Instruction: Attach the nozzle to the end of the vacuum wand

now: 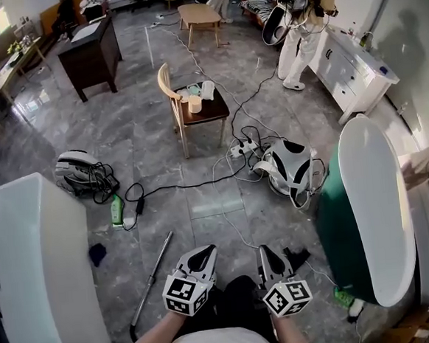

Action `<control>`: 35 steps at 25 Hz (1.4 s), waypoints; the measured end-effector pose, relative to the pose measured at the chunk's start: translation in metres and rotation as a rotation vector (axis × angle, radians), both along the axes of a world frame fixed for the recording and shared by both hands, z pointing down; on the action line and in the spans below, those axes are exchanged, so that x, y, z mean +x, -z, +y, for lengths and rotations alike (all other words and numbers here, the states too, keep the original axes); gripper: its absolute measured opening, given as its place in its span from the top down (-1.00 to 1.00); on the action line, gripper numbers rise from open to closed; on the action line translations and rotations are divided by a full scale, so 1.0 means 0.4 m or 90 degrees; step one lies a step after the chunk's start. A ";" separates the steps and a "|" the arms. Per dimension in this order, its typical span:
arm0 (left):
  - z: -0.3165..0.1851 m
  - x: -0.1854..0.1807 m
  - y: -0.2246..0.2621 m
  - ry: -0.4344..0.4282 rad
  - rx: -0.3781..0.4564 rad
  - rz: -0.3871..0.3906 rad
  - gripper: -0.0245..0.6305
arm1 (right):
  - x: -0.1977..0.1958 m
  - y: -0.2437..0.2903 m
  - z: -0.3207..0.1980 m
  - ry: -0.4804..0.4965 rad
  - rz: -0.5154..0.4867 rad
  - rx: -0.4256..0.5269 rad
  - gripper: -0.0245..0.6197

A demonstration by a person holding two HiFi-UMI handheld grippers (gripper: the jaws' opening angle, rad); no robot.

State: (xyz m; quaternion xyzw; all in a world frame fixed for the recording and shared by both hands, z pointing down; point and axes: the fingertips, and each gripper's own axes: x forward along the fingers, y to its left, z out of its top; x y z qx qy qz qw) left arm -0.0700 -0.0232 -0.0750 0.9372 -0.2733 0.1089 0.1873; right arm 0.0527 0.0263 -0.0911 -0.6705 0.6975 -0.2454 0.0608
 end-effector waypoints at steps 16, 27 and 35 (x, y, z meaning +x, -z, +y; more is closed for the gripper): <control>-0.155 0.160 -0.051 0.014 0.010 -0.020 0.90 | 0.259 0.004 -0.164 0.014 0.076 0.003 0.88; -0.240 0.212 -0.324 0.023 -0.011 -0.068 0.90 | 0.361 -0.281 -0.272 0.031 0.092 -0.022 0.88; -0.295 0.223 -0.687 0.001 0.000 -0.075 0.90 | 0.327 -0.675 -0.306 0.079 0.131 -0.033 0.88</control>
